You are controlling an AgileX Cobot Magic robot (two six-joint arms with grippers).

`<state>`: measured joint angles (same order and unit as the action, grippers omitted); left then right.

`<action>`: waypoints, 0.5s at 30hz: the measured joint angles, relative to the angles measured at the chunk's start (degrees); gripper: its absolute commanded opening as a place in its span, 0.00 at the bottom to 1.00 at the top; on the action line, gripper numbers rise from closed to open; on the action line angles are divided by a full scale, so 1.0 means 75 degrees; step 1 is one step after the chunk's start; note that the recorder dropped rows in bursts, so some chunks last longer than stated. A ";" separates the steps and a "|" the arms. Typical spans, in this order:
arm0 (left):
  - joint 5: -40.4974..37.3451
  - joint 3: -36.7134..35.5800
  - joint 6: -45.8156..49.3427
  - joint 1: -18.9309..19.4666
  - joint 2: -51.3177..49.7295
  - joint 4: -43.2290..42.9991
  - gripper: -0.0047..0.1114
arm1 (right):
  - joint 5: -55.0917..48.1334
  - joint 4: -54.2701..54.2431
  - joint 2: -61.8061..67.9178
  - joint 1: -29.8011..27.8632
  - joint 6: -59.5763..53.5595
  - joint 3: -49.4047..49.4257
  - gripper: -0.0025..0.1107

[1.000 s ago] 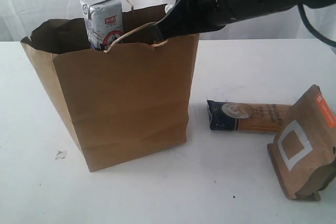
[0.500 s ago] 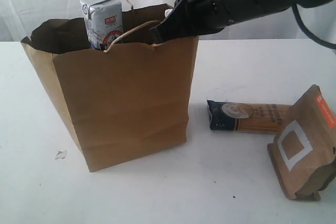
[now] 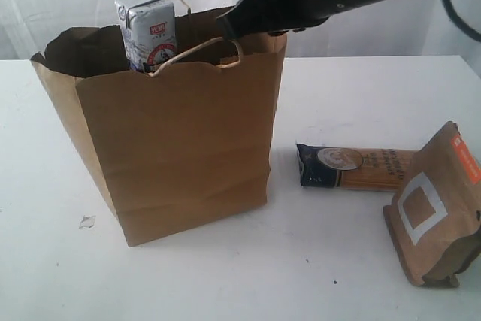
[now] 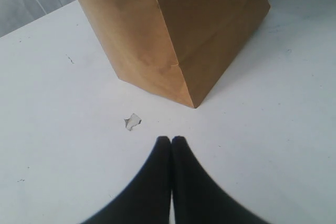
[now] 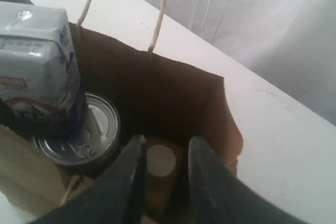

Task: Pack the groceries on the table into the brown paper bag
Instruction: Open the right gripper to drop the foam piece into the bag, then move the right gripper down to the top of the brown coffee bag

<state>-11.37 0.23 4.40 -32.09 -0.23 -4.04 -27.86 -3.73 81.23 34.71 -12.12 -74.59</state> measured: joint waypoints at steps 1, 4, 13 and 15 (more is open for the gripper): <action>0.0000 0.0000 0.0000 0.0000 0.0000 0.0000 0.04 | -0.0155 0.0134 -0.0165 0.0000 0.0000 0.0000 0.26; 0.0000 0.0000 0.0000 0.0000 0.0000 0.0000 0.04 | -0.0825 0.0866 -0.0894 0.0000 0.0148 0.0000 0.26; 0.0000 0.0000 0.0000 0.0000 0.0000 0.0000 0.04 | -0.3364 0.2961 -0.2659 0.0000 0.2195 0.0006 0.26; 0.0000 0.0000 0.0000 0.0000 0.0000 0.0000 0.04 | -0.3689 0.3253 -0.2884 0.0000 0.2518 0.0166 0.29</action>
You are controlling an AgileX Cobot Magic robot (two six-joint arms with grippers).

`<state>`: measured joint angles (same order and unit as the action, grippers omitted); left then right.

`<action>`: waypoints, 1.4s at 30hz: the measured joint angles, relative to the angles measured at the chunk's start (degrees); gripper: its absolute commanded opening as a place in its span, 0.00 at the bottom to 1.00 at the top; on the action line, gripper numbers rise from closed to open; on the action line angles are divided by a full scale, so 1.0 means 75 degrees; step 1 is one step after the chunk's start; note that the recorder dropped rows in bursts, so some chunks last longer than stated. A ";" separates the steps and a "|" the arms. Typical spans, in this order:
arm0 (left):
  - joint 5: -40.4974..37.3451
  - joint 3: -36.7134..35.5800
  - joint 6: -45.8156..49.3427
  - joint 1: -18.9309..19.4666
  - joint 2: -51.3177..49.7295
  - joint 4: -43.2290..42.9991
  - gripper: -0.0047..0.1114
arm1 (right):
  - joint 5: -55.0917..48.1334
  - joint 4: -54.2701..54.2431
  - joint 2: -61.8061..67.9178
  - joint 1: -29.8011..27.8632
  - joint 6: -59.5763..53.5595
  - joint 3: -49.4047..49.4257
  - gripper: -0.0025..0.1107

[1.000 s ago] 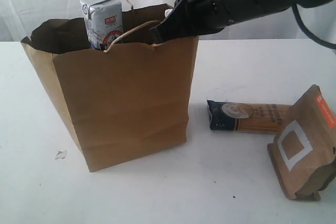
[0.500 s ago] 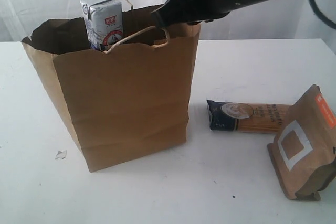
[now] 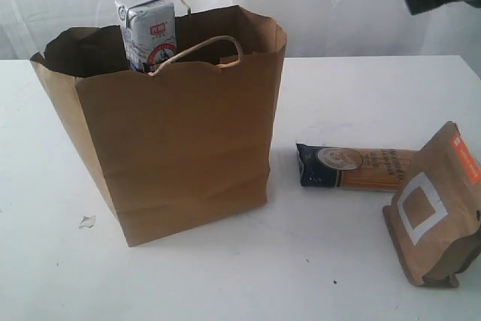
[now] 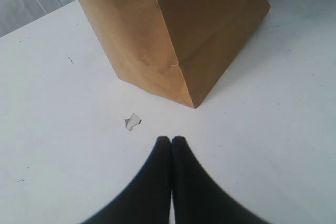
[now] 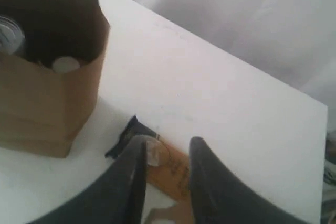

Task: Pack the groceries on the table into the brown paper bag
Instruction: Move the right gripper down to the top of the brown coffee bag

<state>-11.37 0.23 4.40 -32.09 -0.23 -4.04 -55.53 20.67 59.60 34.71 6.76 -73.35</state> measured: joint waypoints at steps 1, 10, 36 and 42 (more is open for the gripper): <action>0.0000 0.0000 0.0000 0.0000 0.0000 0.0000 0.04 | -0.0147 0.0142 -0.0088 0.0000 0.0137 0.0069 0.31; 0.0000 0.0000 0.0000 0.0000 0.0000 0.0000 0.04 | -0.1384 0.0639 -0.0777 0.0000 0.1371 0.1216 0.58; 0.0000 0.0000 0.0000 0.0000 0.0000 0.0000 0.04 | -0.0843 -0.1074 -0.0273 -0.2063 0.0794 0.2634 0.58; 0.0000 0.0000 0.0000 0.0000 0.0000 0.0000 0.04 | -0.0475 -0.1268 0.0407 -0.2845 0.0112 0.2634 0.58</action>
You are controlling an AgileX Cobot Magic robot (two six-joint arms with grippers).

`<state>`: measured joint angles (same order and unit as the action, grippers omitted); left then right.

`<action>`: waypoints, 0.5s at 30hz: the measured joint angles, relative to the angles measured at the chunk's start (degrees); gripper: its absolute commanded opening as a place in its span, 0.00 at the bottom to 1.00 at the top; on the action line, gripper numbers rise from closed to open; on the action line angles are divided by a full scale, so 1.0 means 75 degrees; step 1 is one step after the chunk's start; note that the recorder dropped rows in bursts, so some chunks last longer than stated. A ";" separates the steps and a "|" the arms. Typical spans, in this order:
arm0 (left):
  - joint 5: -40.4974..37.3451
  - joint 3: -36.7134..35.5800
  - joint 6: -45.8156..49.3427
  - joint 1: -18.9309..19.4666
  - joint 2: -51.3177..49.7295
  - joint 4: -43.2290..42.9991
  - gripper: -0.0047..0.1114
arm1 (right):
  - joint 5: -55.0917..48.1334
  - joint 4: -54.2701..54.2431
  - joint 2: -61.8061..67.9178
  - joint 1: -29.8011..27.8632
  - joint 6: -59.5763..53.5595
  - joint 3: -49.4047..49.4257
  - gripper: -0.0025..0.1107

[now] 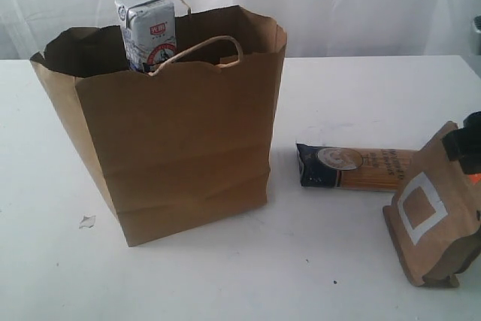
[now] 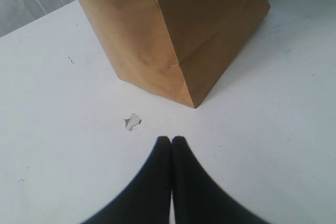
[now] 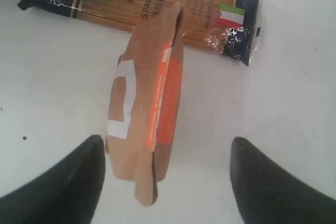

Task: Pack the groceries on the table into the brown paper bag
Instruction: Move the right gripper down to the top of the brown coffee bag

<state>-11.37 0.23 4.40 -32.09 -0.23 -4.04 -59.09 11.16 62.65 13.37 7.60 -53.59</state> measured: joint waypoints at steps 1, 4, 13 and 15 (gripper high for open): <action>0.0000 0.0000 0.0000 0.0000 0.0000 0.0000 0.04 | 0.0033 -0.0056 0.0114 -0.0100 -0.0092 0.0000 0.58; 0.0000 0.0000 0.0000 0.0000 0.0000 0.0000 0.04 | 0.0339 -0.0134 0.0514 -0.0273 -0.0293 0.0000 0.58; 0.0000 0.0000 0.0000 0.0000 0.0000 0.0000 0.04 | 0.1066 -0.0477 0.1795 -0.0318 -0.0838 0.0000 0.58; 0.0000 0.0000 0.0000 0.0000 0.0000 0.0000 0.04 | 0.1133 -0.0477 0.2101 -0.0318 -0.1013 0.0000 0.52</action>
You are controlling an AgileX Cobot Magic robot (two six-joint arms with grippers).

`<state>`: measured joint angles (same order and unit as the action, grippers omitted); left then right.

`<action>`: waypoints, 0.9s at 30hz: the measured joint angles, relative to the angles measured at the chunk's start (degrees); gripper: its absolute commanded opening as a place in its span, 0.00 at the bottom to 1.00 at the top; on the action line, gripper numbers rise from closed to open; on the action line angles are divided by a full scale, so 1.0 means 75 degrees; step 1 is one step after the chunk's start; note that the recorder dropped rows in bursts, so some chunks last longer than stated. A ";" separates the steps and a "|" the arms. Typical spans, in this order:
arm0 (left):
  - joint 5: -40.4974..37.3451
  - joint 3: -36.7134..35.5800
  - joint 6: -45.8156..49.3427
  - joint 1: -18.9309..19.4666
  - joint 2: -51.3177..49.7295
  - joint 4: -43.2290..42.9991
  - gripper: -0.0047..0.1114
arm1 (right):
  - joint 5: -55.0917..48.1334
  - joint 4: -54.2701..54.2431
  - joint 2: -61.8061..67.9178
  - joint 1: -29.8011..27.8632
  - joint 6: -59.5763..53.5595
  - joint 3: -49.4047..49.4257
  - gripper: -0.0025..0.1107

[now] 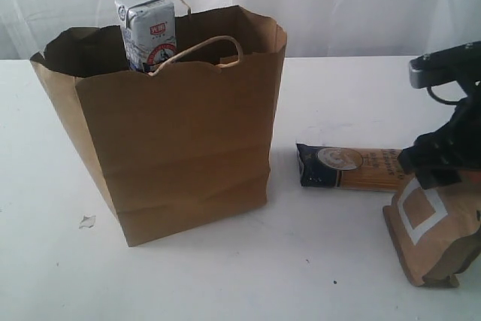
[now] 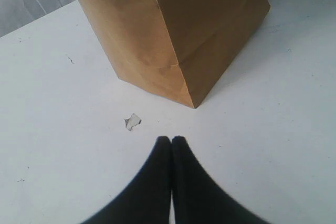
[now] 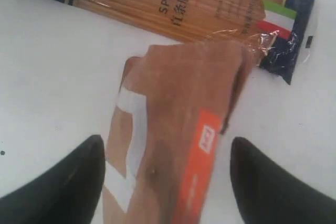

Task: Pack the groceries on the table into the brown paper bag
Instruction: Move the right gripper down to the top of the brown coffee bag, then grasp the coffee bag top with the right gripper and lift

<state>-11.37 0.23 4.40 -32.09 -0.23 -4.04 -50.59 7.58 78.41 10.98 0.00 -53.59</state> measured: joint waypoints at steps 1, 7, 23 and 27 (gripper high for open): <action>0.0000 0.0000 0.0000 0.0000 0.0000 0.0000 0.04 | 0.0017 0.0000 0.0145 0.0000 0.0000 0.0000 0.46; 0.0000 0.0000 0.0000 0.0000 0.0000 0.0000 0.04 | 0.0208 -0.0024 0.0620 0.0000 -0.0247 0.0005 0.02; 0.0000 0.0000 0.0000 0.0000 0.0000 0.0000 0.04 | 0.0079 -0.1011 -0.0319 0.0232 -0.1318 -0.0161 0.02; 0.0000 0.0000 0.0000 0.0000 0.0000 0.0000 0.04 | 0.0033 -0.1011 -0.0929 0.0461 -0.1430 -0.0597 0.02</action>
<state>-11.37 0.23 4.40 -32.09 -0.23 -4.04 -50.35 0.00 71.44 14.44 -10.73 -58.07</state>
